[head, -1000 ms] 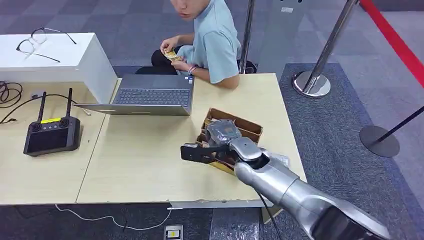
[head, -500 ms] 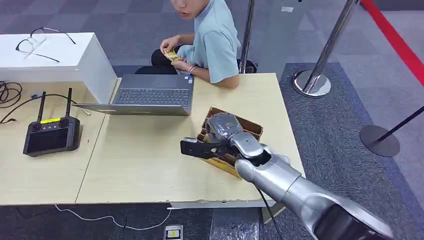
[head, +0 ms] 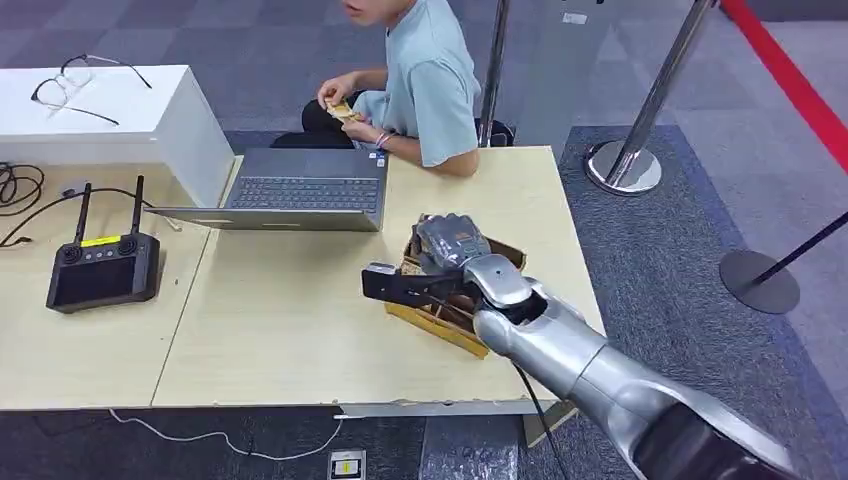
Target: Pass the card to the sensor for recognition and then transmit it.
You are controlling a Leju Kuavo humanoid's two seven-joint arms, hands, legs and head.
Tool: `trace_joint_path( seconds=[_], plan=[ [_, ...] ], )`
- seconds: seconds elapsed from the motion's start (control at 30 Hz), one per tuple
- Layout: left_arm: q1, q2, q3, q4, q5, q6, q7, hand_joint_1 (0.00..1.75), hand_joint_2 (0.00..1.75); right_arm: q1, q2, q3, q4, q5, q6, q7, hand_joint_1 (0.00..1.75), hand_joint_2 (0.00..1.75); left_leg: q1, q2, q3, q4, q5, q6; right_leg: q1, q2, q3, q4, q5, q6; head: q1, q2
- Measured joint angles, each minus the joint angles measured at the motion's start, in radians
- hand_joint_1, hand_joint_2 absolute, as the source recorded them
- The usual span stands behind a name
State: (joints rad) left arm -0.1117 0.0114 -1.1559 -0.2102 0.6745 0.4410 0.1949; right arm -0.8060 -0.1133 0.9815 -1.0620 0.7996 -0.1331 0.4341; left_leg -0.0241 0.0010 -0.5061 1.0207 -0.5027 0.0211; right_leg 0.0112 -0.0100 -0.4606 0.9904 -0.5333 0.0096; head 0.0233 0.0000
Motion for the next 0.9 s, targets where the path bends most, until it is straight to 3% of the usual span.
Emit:
trace_joint_path(
  seconds=[0.03, 0.17, 0.53, 0.6, 0.9],
  plan=[
    [0.0, 0.0, 0.0, 0.0, 0.0, 0.0, 0.0, 0.0, 1.75, 0.0, -0.001, 0.0, 0.0, 0.0, 0.004, 0.002, 0.84, 1.75, 0.0, 0.0, 0.0, 0.0, 0.0, 0.0, 0.0, 0.0, 0.0, 0.0, 0.0, 0.0, 0.0, 0.0],
    [0.0, 0.0, 0.0, 0.0, 0.0, 0.001, 0.0, 0.0, 1.75, 0.005, -0.004, 0.003, 0.001, 0.003, 0.028, 0.003, 0.72, 1.75, 0.0, 0.0, 0.0, 0.0, 0.0, 0.0, 0.0, 0.0, 0.0, 0.0, 0.0, 0.0, 0.0, 0.0],
    [0.0, 0.0, 0.0, 0.0, 0.003, 0.002, -0.003, 0.0, 1.75, 0.028, -0.003, 0.02, 0.006, 0.016, 0.061, -0.004, 0.8, 1.75, 0.0, 0.0, 0.0, 0.0, 0.0, 0.0, 0.0, 0.0, 0.0, 0.0, 0.0, 0.0, 0.0, 0.0],
    [0.0, 0.0, 0.0, 0.0, 0.003, 0.004, -0.003, 0.0, 1.75, 0.031, -0.002, 0.024, 0.006, 0.015, 0.065, -0.011, 0.93, 1.75, 0.0, 0.0, 0.0, 0.0, 0.0, 0.0, 0.0, 0.0, 0.0, 0.0, 0.0, 0.0, 0.0, 0.0],
    [0.0, 0.0, 0.0, 0.0, 0.007, 0.008, -0.005, 0.0, 1.75, 0.033, 0.003, 0.031, 0.006, 0.016, 0.065, -0.018, 0.94, 1.75, 0.0, 0.0, 0.001, 0.0, 0.0, 0.0, 0.0, 0.0, 0.001, 0.0, 0.0, 0.0, 0.0, 0.0]
  ],
)
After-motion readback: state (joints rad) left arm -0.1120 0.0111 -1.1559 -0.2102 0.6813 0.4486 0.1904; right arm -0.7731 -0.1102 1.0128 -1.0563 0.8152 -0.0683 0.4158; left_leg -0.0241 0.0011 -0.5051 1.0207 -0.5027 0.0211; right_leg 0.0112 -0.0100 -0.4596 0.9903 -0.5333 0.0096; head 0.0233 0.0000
